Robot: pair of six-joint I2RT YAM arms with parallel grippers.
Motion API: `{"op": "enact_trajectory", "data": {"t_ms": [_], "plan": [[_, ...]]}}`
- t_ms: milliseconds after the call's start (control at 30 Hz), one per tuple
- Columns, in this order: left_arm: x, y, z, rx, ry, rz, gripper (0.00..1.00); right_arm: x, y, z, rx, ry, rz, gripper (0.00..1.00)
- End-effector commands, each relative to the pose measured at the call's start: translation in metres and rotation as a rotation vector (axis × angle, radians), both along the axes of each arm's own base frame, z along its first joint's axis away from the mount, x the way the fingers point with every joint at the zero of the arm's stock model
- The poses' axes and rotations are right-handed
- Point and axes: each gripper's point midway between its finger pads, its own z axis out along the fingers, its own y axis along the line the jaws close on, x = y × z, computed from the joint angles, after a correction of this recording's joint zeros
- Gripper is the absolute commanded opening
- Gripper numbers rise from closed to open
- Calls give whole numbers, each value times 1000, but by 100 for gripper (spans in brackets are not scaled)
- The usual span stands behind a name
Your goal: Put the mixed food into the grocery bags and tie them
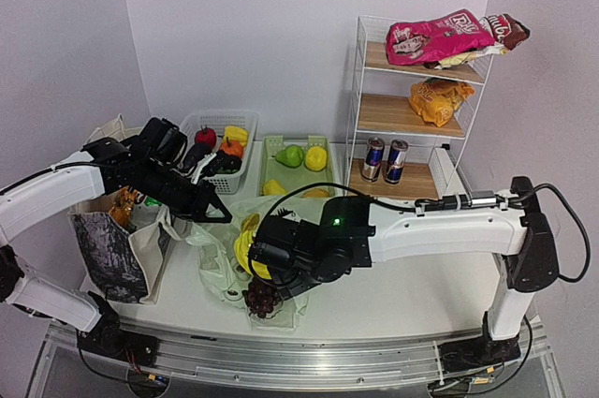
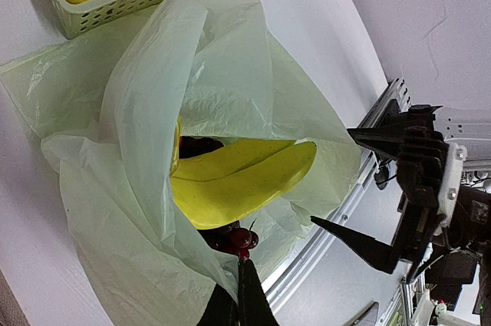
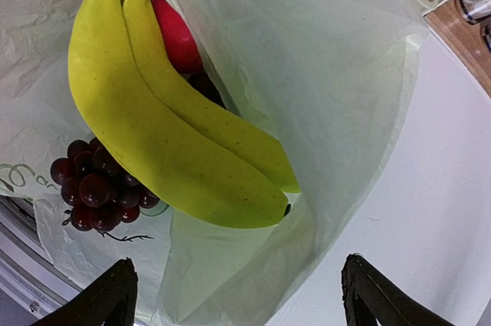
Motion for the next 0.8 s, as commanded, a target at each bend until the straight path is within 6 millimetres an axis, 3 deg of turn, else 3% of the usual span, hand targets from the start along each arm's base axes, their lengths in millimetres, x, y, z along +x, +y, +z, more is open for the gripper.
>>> {"op": "enact_trajectory", "data": {"t_ms": [0, 133, 167, 200, 267, 367, 500, 633, 767], "plan": [[12, -8, 29, -48, -89, -7, 0, -16, 10, -19, 57, 124, 7, 87], [11, -8, 26, -49, -83, -8, 0, -18, 10, -32, 51, 157, -17, 77], [11, -9, 26, -50, -81, -8, 0, -14, 9, -35, 45, 148, -26, 67], [11, -9, 25, -50, -79, -8, 0, -9, 8, -37, 43, 143, -38, 49], [10, -8, 26, -47, -80, -12, 0, 0, 3, -36, 50, 136, -57, 22], [12, -4, 27, -23, -114, -13, 0, 14, -21, -26, 29, 88, -68, 2], [23, 9, 26, 45, -195, 25, 0, 35, -65, 13, -31, -80, -111, 0], [34, 19, 29, 94, -274, 65, 0, 45, -77, 46, -92, -181, -78, 0], [47, 26, 51, 113, -384, 92, 0, 51, -83, 81, -59, -264, -69, 0]]}}
